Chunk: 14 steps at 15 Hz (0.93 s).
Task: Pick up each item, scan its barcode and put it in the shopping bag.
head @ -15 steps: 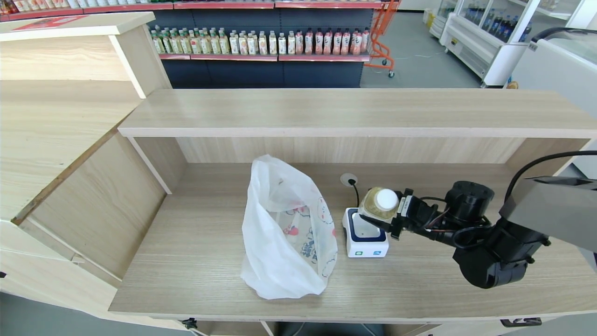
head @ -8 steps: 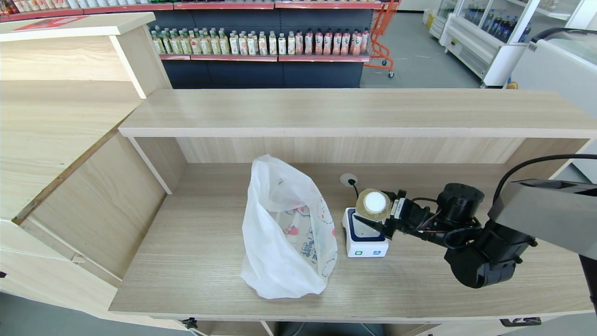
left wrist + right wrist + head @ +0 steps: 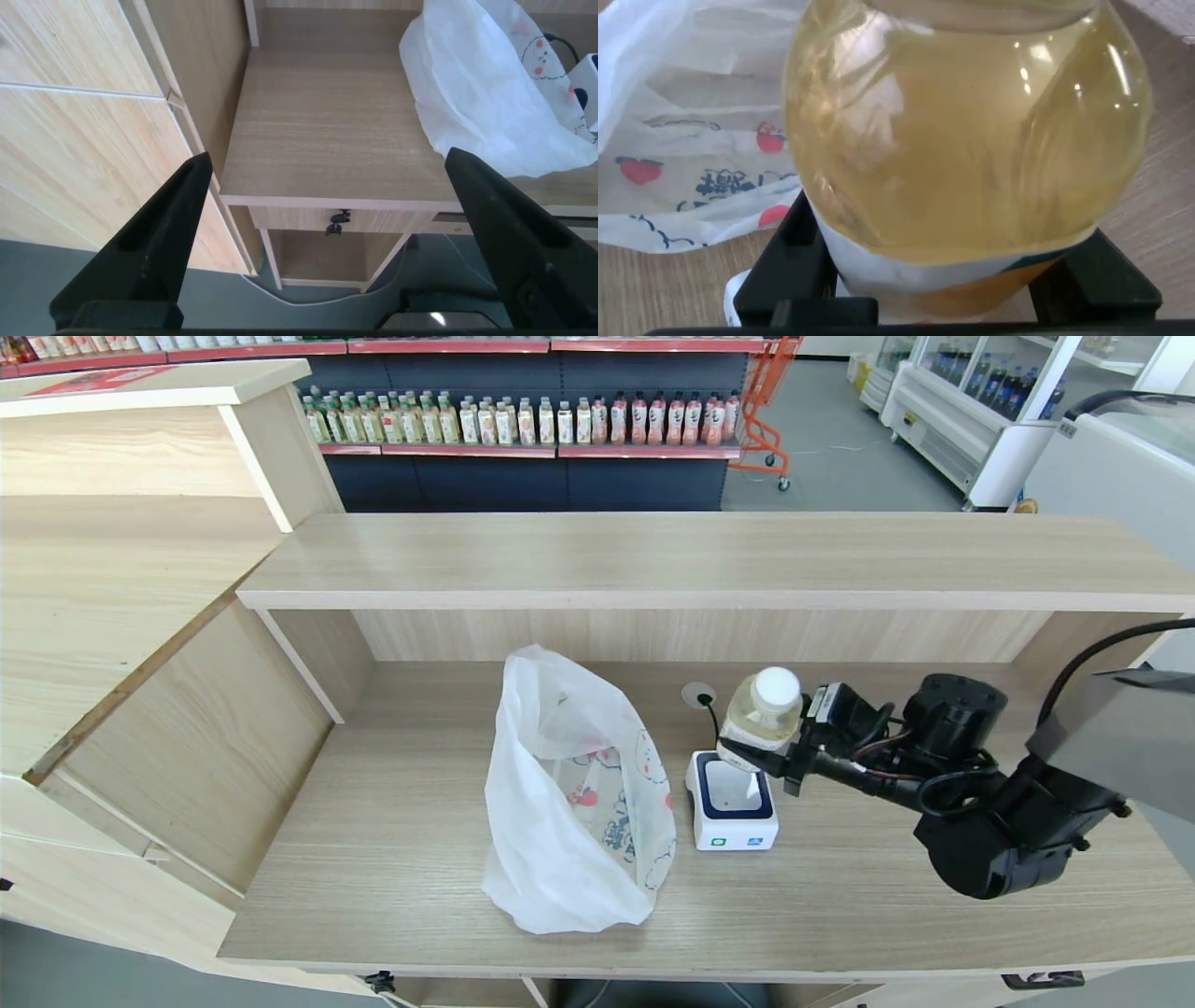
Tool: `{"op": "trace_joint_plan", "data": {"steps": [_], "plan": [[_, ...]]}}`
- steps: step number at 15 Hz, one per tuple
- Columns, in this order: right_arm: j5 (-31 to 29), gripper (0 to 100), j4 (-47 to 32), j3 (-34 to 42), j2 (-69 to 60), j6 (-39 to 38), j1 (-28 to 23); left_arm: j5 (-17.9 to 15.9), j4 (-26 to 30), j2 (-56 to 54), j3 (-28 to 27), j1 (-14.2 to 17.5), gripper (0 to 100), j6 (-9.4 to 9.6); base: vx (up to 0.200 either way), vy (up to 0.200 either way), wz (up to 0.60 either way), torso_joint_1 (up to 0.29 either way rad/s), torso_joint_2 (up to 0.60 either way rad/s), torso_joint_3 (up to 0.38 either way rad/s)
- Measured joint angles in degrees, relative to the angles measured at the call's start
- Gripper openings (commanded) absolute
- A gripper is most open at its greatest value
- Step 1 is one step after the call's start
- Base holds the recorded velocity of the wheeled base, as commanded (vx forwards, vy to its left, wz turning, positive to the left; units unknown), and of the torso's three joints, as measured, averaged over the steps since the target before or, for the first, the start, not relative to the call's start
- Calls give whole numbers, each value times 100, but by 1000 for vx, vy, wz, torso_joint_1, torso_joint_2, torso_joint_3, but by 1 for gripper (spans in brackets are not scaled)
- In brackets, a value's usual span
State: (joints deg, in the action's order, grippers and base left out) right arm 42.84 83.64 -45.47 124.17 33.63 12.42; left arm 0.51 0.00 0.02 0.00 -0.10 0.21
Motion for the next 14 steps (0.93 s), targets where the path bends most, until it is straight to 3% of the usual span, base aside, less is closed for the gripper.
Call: {"op": "trace_joint_plan", "data": {"steps": [6,9,14], "plan": [[-1986,0,-1273,642,-1324,-2798,477,0,0,0,0,5,100,0,0,0,0,0,0,0],[-2176,0,-1642,234,-1141,-3432,874,-2,0,0,0,5,100,1,0,0,0,0,0,0],[-2193,0,-1822,-477,-207,-3621,1254,0,0,0,0,0,100,0,0,0,0,0,0,0]]}}
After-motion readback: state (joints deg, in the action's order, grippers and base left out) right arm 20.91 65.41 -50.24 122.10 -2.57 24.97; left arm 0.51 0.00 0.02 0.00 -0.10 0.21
